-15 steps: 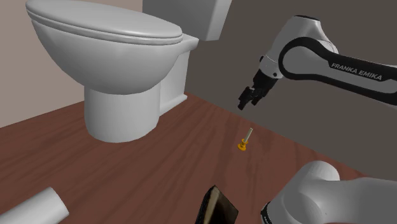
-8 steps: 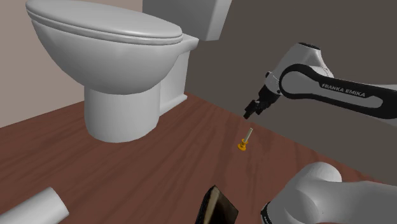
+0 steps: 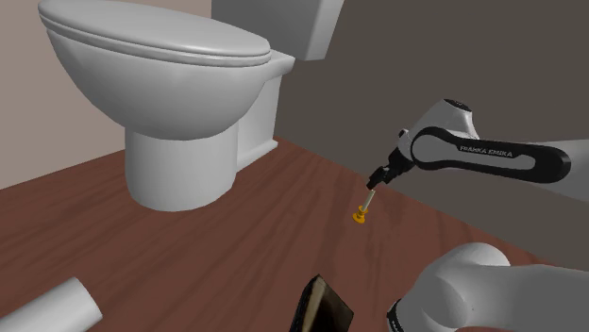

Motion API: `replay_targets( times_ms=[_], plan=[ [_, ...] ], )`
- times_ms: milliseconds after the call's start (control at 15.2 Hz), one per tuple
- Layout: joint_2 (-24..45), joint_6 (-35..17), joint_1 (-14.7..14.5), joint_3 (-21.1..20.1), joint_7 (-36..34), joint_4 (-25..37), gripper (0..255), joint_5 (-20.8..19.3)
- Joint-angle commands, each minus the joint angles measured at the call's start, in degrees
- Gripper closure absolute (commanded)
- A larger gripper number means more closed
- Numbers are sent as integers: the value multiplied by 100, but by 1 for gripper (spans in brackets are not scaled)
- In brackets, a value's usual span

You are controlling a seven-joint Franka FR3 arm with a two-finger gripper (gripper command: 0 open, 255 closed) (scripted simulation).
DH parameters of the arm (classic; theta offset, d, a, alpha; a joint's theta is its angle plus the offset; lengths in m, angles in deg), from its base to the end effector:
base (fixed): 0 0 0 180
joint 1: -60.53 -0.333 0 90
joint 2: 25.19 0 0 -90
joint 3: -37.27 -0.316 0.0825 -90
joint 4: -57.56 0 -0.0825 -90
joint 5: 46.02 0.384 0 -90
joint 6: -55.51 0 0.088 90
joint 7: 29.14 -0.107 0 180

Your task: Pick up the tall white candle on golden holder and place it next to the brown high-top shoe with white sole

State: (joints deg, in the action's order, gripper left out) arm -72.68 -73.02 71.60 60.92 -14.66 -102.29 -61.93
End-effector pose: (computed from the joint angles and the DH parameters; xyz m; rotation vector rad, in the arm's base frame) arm 0.2730 -0.1887 0.4386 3.0757 -0.1826 0.4035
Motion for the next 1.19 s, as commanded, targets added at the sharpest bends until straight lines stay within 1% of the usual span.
replay_targets(
  times_ms=[0, 330, 528, 1056, 1122],
  plan=[
    [269, -453, 90, 368, 258, -84, 0, -128],
    [615, -946, 43, 530, 291, -220, 0, -176],
    [929, -1353, -25, 645, 301, -311, 0, -193],
    [928, -1352, -24, 645, 302, -310, 0, -193],
    [928, -1352, -24, 645, 302, -310, 255, -193]
  ],
)
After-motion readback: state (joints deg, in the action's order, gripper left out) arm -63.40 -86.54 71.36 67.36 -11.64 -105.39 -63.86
